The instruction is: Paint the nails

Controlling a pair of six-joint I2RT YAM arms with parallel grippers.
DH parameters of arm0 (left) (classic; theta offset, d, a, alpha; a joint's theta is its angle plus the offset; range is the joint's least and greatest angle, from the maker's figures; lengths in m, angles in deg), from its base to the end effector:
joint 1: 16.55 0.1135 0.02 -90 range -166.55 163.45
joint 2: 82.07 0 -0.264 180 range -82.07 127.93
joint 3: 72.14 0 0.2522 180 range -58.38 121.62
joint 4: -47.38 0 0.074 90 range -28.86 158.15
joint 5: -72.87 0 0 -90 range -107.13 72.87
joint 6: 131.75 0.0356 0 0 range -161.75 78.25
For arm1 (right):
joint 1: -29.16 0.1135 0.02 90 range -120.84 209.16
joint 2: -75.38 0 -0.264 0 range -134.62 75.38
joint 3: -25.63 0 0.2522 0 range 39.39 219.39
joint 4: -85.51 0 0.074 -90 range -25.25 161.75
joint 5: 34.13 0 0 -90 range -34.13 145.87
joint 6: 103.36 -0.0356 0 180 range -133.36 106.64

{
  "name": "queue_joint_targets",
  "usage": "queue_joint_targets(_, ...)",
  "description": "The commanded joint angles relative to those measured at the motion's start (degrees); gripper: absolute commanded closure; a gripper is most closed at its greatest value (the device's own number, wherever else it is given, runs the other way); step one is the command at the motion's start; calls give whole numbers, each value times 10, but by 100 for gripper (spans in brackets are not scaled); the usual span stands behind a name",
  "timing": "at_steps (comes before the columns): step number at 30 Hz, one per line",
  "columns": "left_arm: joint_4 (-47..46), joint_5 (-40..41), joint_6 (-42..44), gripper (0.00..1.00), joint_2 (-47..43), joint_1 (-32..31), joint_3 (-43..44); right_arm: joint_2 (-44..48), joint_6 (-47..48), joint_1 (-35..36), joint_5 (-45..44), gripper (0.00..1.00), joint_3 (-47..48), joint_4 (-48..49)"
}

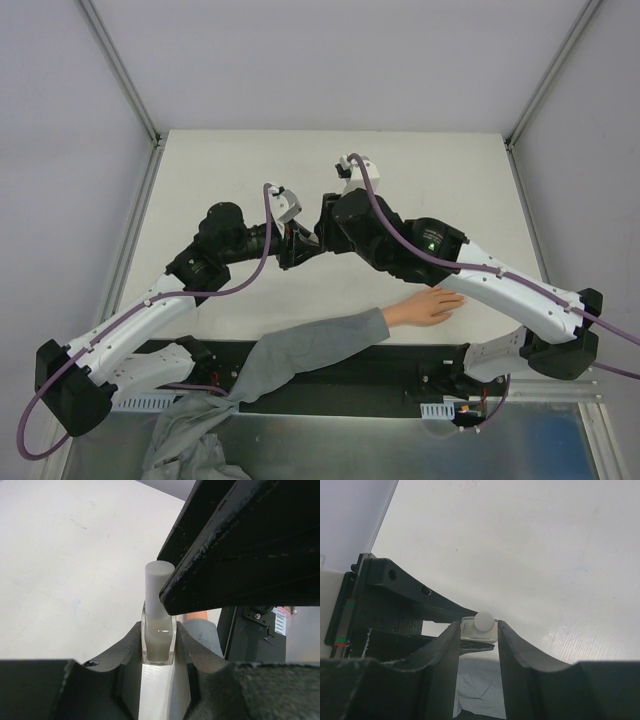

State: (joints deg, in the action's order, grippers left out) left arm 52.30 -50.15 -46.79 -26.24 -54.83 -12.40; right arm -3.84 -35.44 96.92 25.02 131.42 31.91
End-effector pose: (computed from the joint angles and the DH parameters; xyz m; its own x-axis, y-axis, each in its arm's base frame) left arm 0.1663 -0.1560 0.3473 -0.0970 -0.0173 -0.9951 0.9423 0.3204 -0.0974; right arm 0.1264 0.2609 0.4381 -0.3931 -0.1087 -0.9130 -0.5115 0.8510 0.1189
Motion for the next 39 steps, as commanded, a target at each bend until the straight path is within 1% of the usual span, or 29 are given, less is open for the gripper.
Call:
queue_joint_targets(1,-14,0,7,100,-19,-3,1,2,-1,2,-25,62,3,37)
queue_joint_targets(3,-17,-3,6,100,-20,-4,1,6,3,1,-25,67,-10,53)
queue_joint_targets(6,-19,-5,6,100,-21,-3,-3,15,3,0,-25,69,-32,76)
queue_joint_targets(9,-22,-14,6,100,-26,-4,-4,14,4,-2,-20,71,-36,79)
queue_joint_targets(11,-28,-22,4,100,-31,-4,-5,13,7,-4,-13,73,-40,82)
queue_joint_targets(14,-37,-41,2,100,-38,-4,-10,17,21,-7,0,89,-52,87)
queue_joint_targets(15,-42,-49,-3,100,-40,-3,-13,26,26,-7,0,99,-65,87)
queue_joint_targets(16,-53,-59,-6,100,-41,-3,-15,31,33,-8,3,99,-74,89)
queue_joint_targets(17,-59,-71,-8,100,-40,-3,-16,40,67,-9,8,99,-84,97)
queue_joint_targets(18,-66,-106,-15,100,-39,-2,-19,58,86,-9,25,99,-117,108)
queue_joint_targets(20,-85,-152,-22,100,-28,-2,-18,84,137,-9,53,99,-158,161)
queue_joint_targets(21,-86,-190,-26,100,-23,-3,-12,113,188,-11,88,99,-198,182)
queue_joint_targets(22,-86,-209,-28,100,-14,-2,-9,128,216,-13,117,99,-220,217)
queue_joint_targets(23,-86,-226,-29,100,-8,-2,-6,142,243,-24,151,99,-236,232)
queue_joint_targets(24,-86,-265,-32,100,-3,-2,0,157,286,-32,255,100,-250,246)
queue_joint_targets(25,-86,-285,-34,100,7,-2,3,181,299,-53,326,100,-283,278)
queue_joint_targets(26,-88,-303,-39,100,12,-2,6,194,310,-66,473,100,-299,301)
queue_joint_targets(27,-117,-329,-61,100,17,-2,4,203,331,-75,548,100,-318,323)
queue_joint_targets(28,-137,-382,-79,100,30,-1,4,212,328,-88,593,100,-340,361)
queue_joint_targets(29,-153,-407,-93,100,38,-1,6,207,321,-97,640,100,-338,362)
queue_joint_targets(31,-156,-446,-110,100,56,0,17,197,319,-112,680,100,-329,342)
queue_joint_targets(34,-153,-446,-108,100,53,2,17,202,314,-113,669,100,-331,342)
queue_joint_targets(35,-150,-437,-105,100,49,3,16,201,311,-112,646,100,-325,339)
queue_joint_targets(37,-115,-423,-80,100,40,5,18,202,300,-113,622,100,-317,328)
queue_joint_targets(38,-99,-401,-70,100,38,6,20,208,276,-113,572,100,-310,325)
queue_joint_targets(39,-87,-391,-52,100,36,6,24,209,261,-113,546,100,-305,315)
